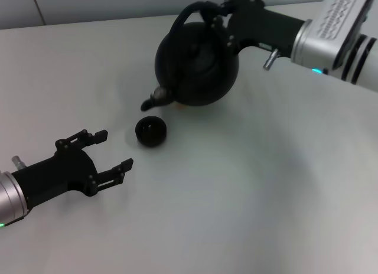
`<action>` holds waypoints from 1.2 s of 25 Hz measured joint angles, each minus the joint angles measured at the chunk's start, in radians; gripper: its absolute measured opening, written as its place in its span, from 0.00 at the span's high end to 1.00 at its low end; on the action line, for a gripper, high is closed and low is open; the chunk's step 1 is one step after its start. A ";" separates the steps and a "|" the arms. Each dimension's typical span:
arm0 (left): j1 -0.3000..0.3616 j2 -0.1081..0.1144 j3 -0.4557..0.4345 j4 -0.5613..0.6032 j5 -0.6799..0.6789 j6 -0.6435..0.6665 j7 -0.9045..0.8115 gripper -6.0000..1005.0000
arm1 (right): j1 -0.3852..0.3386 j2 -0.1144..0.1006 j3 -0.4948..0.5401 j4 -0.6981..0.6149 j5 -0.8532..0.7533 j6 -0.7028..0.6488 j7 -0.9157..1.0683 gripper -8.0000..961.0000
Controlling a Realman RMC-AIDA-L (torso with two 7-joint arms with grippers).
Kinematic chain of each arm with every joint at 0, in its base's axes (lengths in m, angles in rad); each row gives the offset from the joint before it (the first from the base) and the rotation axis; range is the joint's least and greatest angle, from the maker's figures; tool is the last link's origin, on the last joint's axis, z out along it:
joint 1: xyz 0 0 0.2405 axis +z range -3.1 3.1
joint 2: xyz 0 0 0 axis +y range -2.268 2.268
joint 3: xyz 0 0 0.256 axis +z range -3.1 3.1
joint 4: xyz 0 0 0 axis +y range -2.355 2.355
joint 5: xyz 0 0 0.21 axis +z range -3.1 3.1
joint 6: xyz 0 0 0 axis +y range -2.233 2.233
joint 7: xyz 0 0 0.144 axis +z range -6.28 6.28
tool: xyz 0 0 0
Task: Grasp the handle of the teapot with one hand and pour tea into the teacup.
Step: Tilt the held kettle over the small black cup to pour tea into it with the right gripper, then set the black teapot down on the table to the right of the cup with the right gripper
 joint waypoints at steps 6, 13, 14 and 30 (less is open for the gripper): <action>0.006 0.002 -0.003 0.007 0.000 0.010 0.000 0.20 | -0.041 -0.001 0.132 0.008 0.006 0.016 0.168 0.92; 0.006 0.003 -0.004 0.008 -0.001 0.010 0.000 0.20 | -0.081 -0.001 0.315 0.080 0.016 0.021 0.192 0.92; 0.006 0.003 -0.004 0.008 -0.001 0.010 0.001 0.20 | -0.086 -0.001 0.332 0.087 0.018 0.022 0.189 0.92; 0.012 0.000 -0.017 0.005 0.000 0.012 0.009 0.20 | -0.093 0.000 0.454 0.198 0.022 0.087 0.058 0.92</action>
